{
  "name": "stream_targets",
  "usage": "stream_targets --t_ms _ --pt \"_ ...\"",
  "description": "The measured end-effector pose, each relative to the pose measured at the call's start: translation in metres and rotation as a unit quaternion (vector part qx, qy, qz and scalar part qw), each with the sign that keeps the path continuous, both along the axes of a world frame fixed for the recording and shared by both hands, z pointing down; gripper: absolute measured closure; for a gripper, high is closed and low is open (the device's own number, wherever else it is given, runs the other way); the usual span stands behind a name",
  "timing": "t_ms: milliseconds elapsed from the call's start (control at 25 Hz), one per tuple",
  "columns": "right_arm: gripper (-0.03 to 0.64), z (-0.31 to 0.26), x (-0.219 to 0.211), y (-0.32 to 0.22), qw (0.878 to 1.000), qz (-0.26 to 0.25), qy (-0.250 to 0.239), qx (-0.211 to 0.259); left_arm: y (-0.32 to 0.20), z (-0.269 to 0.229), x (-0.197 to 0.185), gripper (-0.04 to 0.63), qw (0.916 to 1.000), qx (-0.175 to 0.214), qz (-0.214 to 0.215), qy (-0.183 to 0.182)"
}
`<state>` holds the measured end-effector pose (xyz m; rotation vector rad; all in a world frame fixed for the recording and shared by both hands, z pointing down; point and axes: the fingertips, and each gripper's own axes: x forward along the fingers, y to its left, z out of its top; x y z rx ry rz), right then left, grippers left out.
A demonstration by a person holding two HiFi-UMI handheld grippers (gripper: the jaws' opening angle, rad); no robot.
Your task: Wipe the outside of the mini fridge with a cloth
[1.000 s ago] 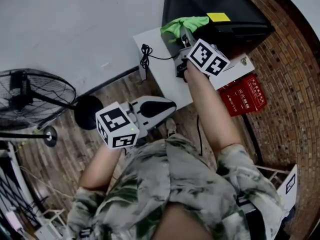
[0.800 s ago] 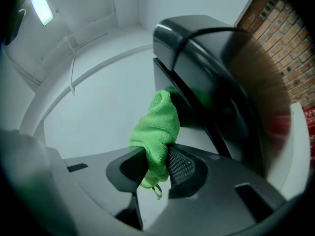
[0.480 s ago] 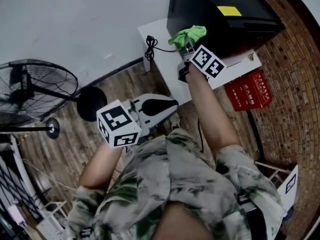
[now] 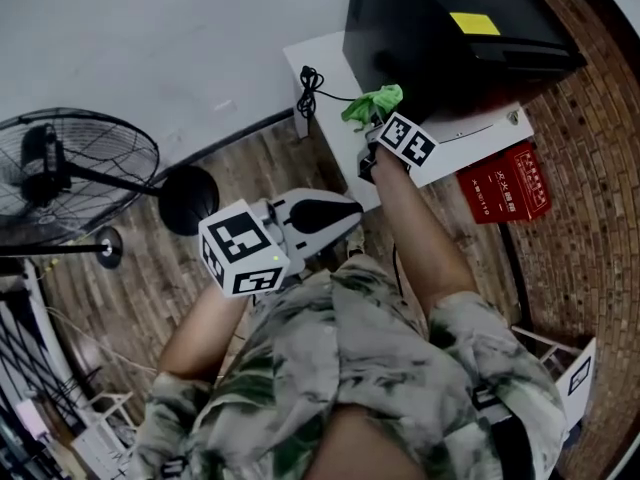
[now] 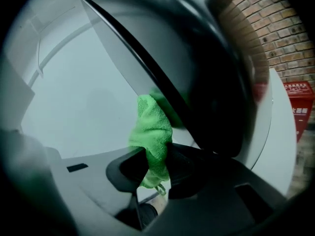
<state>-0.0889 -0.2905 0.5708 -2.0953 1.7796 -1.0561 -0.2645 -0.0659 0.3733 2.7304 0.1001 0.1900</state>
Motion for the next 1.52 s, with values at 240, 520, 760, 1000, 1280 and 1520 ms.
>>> stream_targets --t_ms 240,520,760,1000,1280,1520 --pt "0.511 0.031 -0.01 0.005 0.998 -0.034 0.025 -0.045 -0.006 0.002 -0.004 0.569 1.0 -0.004 -0.008 0.0" --pt "0.511 -0.071 -0.044 -0.03 0.989 -0.107 0.095 0.037 -0.01 -0.006 -0.003 0.569 0.9999 -0.002 -0.009 0.013" --pt "0.511 -0.18 -0.049 -0.07 0.981 -0.108 0.111 0.119 -0.014 -0.013 -0.004 0.569 0.9996 0.004 -0.007 0.025" --pt "0.511 -0.249 -0.038 -0.098 0.979 -0.076 0.088 0.17 -0.016 -0.018 -0.002 0.569 0.9995 0.006 -0.007 0.031" --pt "0.511 -0.232 -0.025 -0.112 0.984 -0.05 0.066 0.159 -0.026 -0.013 -0.005 0.569 0.9994 0.0 -0.016 0.031" --pt "0.511 -0.178 -0.022 -0.115 0.991 -0.045 0.033 0.121 -0.035 -0.008 -0.007 0.569 0.9993 -0.006 -0.024 0.027"
